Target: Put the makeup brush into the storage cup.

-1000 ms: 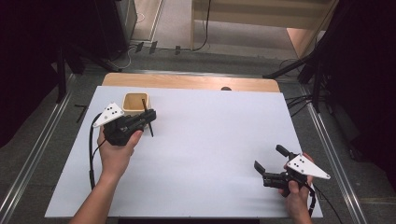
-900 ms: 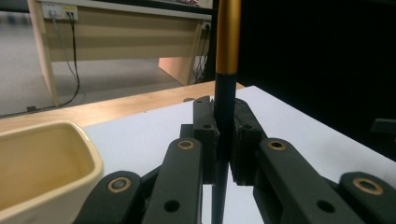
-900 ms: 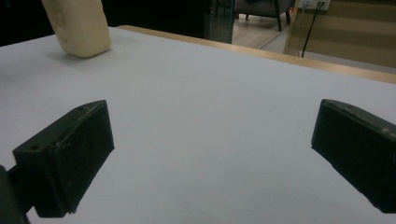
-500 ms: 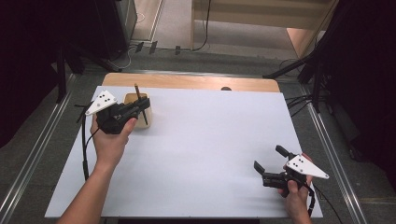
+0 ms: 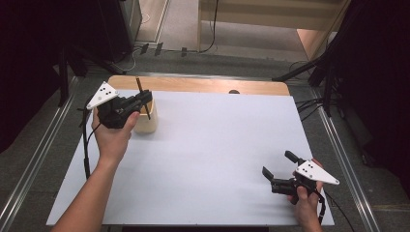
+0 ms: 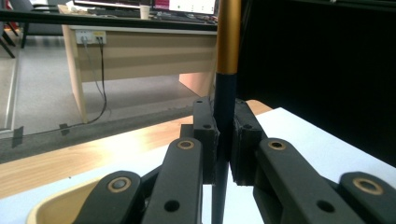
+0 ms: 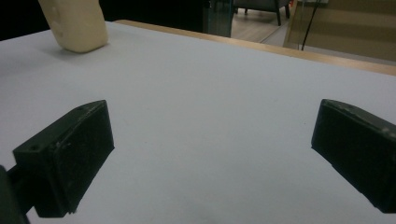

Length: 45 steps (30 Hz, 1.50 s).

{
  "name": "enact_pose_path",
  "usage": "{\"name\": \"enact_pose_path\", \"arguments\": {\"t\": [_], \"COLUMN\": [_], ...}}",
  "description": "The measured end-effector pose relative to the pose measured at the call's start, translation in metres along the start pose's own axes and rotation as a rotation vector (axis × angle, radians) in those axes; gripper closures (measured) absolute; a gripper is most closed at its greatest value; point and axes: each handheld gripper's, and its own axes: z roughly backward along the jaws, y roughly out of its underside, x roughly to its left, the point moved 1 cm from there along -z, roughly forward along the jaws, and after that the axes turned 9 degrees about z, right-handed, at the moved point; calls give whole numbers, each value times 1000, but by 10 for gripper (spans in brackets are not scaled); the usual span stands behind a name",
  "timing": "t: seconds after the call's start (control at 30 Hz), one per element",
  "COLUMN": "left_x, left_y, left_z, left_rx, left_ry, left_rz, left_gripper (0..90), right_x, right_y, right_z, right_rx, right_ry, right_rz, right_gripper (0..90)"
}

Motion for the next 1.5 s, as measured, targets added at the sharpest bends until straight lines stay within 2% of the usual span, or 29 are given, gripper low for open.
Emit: {"name": "enact_pose_path", "arguments": {"t": [0.17,0.4,0.63,0.8,0.97,1.03,1.5], "left_x": [7,24,33,39,41,42,59], "left_y": [-1,2,7,10,14,17,40], "left_z": [-5,-15,-25,-30,-35,-36,-40], "left_rx": [-21,-33,-40,-41,-30,-34,17], "left_ry": [-37,-85,-135,-160,-174,-178,-216], "left_rz": [1,33,10,16,6,13,42], "left_gripper": [841,841,840,840,840,839,839], "right_x": [0,1,1,1,1,1,1], "right_y": [1,0,1,1,1,1,1], "right_z": [0,-1,-1,-2,-2,-2,-2], "right_rx": [5,2,4,6,7,8,13], "right_ry": [0,0,0,2,3,3,3], "right_rz": [-2,-4,-5,-3,-5,-2,0], "right_gripper": [0,0,0,0,0,0,0]}}
